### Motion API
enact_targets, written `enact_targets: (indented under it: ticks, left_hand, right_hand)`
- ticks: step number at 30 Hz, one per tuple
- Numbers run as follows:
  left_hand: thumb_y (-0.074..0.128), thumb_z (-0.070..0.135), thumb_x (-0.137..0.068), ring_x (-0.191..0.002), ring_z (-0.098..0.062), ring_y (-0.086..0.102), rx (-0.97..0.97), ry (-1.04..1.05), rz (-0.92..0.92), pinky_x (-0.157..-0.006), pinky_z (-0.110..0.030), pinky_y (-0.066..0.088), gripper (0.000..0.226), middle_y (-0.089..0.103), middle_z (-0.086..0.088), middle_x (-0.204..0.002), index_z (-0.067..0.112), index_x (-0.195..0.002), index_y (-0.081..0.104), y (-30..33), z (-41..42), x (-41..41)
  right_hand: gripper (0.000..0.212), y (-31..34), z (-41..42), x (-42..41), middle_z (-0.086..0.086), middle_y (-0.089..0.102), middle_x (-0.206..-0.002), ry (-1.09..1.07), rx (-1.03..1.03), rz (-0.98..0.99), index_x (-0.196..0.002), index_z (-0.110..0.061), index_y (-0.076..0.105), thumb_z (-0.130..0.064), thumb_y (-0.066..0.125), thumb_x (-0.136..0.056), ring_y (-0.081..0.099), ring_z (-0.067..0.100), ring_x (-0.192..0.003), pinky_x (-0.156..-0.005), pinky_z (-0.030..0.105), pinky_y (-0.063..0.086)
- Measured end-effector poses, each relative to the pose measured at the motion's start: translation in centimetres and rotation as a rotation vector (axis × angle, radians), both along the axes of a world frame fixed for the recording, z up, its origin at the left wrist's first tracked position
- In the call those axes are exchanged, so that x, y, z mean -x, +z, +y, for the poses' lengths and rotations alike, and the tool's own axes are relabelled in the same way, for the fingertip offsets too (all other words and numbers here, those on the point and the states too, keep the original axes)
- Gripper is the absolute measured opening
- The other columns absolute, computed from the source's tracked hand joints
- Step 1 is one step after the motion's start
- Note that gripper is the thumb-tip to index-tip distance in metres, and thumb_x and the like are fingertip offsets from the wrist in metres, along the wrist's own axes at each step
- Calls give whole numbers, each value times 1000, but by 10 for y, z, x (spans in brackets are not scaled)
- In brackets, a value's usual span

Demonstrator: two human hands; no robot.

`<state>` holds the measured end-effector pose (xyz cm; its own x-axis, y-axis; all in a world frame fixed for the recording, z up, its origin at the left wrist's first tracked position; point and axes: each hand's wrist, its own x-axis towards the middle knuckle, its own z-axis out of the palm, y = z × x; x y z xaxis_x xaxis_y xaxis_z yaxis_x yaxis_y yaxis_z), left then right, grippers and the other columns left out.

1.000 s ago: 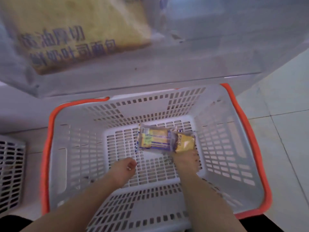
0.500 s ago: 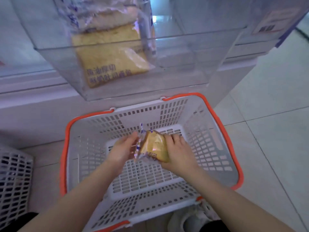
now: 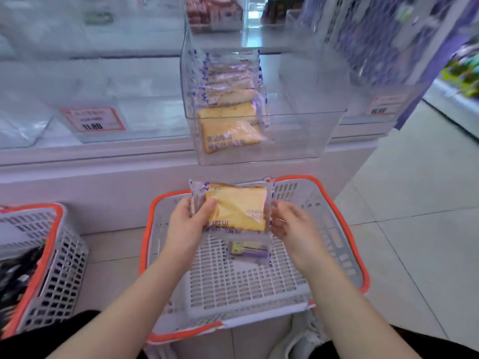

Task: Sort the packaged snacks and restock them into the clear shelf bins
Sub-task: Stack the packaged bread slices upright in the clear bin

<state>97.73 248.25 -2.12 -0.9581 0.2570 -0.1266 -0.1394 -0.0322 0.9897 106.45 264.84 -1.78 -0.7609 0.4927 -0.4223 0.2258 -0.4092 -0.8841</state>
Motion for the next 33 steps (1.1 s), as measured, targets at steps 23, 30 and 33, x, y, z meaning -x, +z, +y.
enact_targets:
  ticks: [23, 30, 33]
  left_hand:
    - [39, 15, -99, -46, 1, 53, -140, 85, 205, -44, -13, 42, 24, 62, 13, -54, 18, -77, 49, 107, -8, -10]
    - [42, 20, -98, -42, -9, 41, -167, 202, 265, -35, -14, 33, 20, 51, 2, -53, 19, -79, 48, 131, 3, -9]
    - [42, 21, -98, -50, -5, 53, -114, 186, 372, -48, -22, 44, 20, 60, 11, -57, 24, -79, 50, 139, 7, 0]
  right_hand:
    - [27, 115, 15, -10, -3, 51, -69, -52, -818, 200, -71, -22, 45, -7, 47, -94, 46, 12, -65, -58, 15, 36]
    - [9, 133, -3, 6, -12, 64, -66, -35, -384, 312, -86, -23, 55, -30, 55, -92, 59, 3, -58, -51, 15, 46]
    - [28, 148, 1, 13, -10, 73, -84, 215, -303, 319, -99, -23, 61, -36, 68, -75, 70, 7, -74, -57, 22, 53]
